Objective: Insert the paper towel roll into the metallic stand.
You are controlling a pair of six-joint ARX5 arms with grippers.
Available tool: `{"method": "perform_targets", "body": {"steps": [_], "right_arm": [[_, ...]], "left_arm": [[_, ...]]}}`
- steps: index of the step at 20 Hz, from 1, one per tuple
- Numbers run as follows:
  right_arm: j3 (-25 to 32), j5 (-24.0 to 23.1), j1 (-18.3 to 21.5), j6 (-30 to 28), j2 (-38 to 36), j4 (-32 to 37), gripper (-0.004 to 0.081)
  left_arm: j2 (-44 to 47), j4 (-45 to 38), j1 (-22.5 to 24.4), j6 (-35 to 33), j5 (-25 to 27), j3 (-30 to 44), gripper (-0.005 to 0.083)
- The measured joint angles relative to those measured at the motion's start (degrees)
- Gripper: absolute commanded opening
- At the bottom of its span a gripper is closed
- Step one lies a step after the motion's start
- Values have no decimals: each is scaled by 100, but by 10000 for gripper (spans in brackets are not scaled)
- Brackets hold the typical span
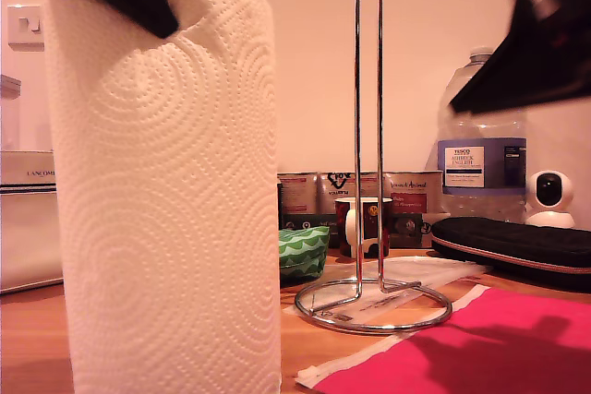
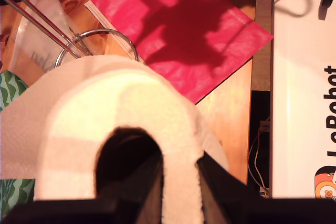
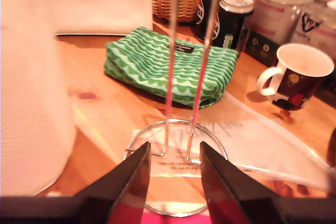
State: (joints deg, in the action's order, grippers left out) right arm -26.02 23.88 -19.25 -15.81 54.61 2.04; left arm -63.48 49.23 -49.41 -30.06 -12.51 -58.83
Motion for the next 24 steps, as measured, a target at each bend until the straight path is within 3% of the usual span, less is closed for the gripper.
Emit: {"method": "perform_targets", "body": {"steps": [4, 14, 24], "right_arm": [[0, 109, 2, 227, 918, 599, 280], [0, 116, 2, 553, 3104, 2927, 280], [0, 258, -7, 872, 4308, 4332, 274]], "left_arm": [[0, -2, 0, -2, 0, 0, -20], [0, -35, 0, 0, 2, -2, -20], [-11, -83, 0, 0, 26, -2, -20]]}}
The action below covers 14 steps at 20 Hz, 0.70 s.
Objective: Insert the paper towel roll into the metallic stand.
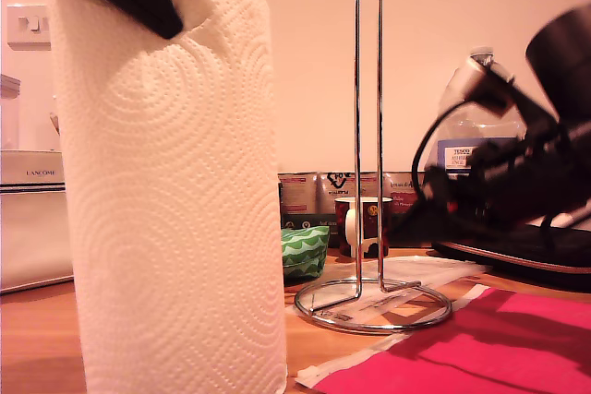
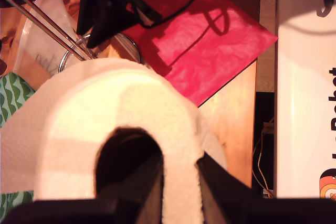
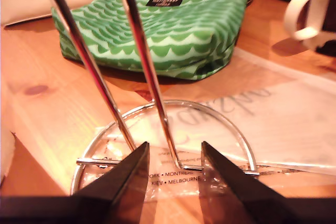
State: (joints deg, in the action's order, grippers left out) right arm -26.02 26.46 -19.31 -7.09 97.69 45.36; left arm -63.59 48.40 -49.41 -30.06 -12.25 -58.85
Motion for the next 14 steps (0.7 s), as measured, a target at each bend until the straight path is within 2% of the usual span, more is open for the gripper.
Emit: {"method": "perform_targets", "body": {"steps": [7, 12, 14], "right_arm": [[2, -46, -258, -46, 898, 1008, 255], [0, -299, -295, -195, 1093, 1464, 239], [-2, -380, -291, -243, 1147, 1462, 185]], "left_arm": [[0, 2, 0, 0, 0, 0, -20], [0, 9, 0, 0, 0, 0, -20], [0, 9, 0, 0, 0, 0, -20]]}}
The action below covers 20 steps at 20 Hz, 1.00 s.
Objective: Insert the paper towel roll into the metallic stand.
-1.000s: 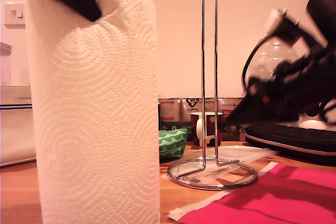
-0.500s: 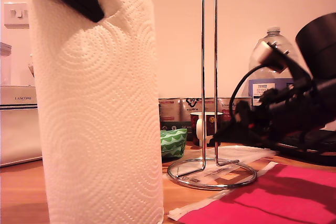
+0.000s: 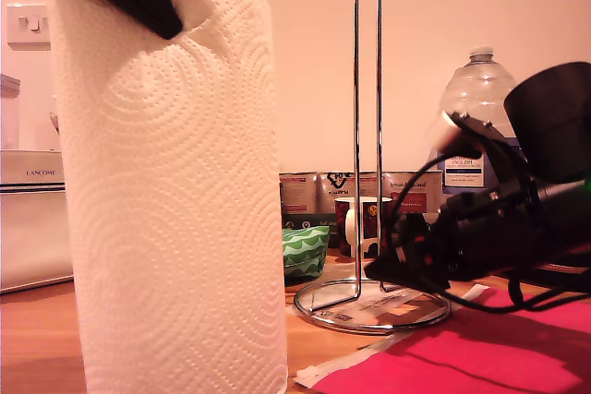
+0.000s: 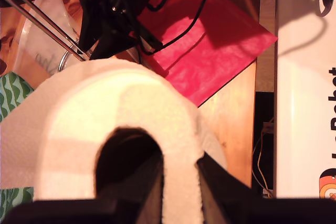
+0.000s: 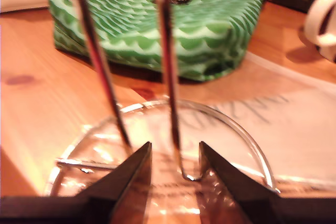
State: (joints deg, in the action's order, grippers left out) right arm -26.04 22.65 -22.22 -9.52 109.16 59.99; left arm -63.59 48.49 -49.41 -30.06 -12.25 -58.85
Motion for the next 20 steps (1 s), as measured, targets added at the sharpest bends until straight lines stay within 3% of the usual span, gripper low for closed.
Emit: {"method": "perform_targets", "body": {"steps": [7, 20], "right_arm": [[-122, -59, -44, -90, 33, -44, -3], [-127, -68, -184, -98, 4, -70, -11]], "left_arm": [[0, 0, 0, 0, 0, 0, -20], [2, 2, 0, 4, 190, -2, -20]]}}
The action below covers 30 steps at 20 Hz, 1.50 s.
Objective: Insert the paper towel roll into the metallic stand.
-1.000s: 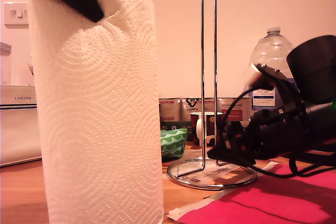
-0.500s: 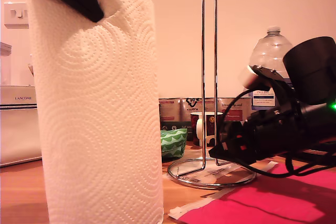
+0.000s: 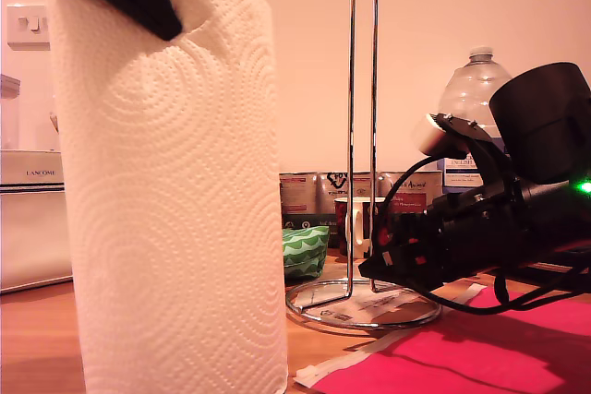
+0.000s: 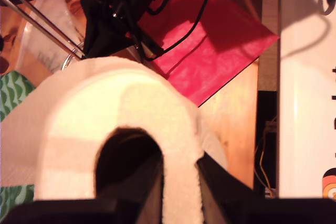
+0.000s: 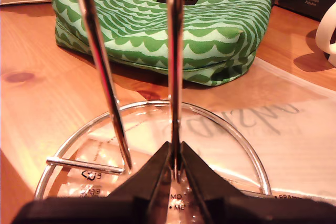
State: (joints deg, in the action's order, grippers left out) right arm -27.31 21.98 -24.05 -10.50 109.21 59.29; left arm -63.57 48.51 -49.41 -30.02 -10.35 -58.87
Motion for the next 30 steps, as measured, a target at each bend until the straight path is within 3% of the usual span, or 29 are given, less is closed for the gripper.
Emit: {"method": "perform_targets", "body": {"steps": [7, 13, 21, 27, 30], "right_arm": [[-7, -9, -4, -83, -1029, -927, -11], [-11, -42, -20, -444, -1845, -2310, -11], [-11, -208, -466, -802, -3224, -4037, -11], [-308, -1128, -964, -1414, -3700, -5755, -11], [-610, -1512, -1163, -1631, -3703, -6113, -11]], "left_arm": [[11, 568, 0, 0, 234, -741, -20], [214, 1150, 0, 0, 612, -1453, -20], [933, 1447, 160, 0, 839, -2280, -20], [1097, 1965, 485, 13, 896, -3154, -21], [1099, 2243, 485, 131, 896, -3624, -21]]}}
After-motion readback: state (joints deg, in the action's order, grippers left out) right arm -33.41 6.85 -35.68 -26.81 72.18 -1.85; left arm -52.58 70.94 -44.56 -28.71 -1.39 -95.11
